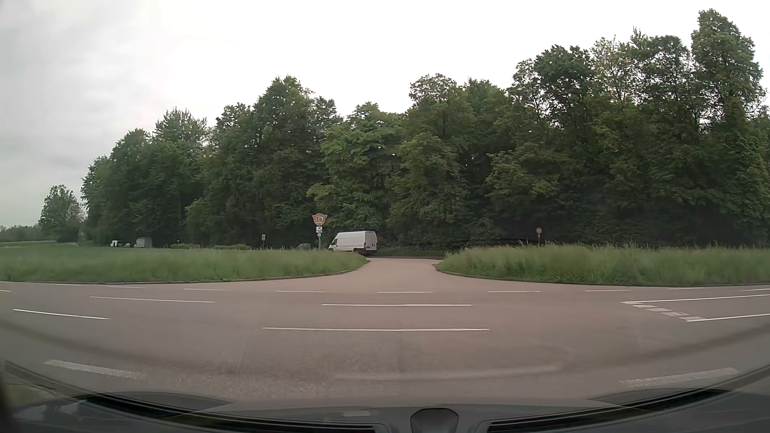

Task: Follow the waypoints while adhering to traffic rules and regulations

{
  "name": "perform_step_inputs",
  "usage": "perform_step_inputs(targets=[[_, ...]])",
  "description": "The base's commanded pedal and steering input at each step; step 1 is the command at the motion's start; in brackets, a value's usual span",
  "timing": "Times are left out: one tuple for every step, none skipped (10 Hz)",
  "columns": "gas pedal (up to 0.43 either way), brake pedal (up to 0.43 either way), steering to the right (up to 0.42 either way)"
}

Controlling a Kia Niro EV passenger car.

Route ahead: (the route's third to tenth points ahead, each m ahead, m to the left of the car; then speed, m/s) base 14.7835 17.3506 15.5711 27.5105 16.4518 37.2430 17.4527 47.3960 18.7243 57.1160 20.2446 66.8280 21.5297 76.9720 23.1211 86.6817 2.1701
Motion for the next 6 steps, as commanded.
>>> perform_step_inputs(targets=[[0.0, 0.189, -0.291], [0.0, 0.195, -0.291], [0.0, 0.171, -0.291], [0.0, 0.03, -0.291], [0.0, 0.0, -0.291], [0.0, 0.0, -0.293]])
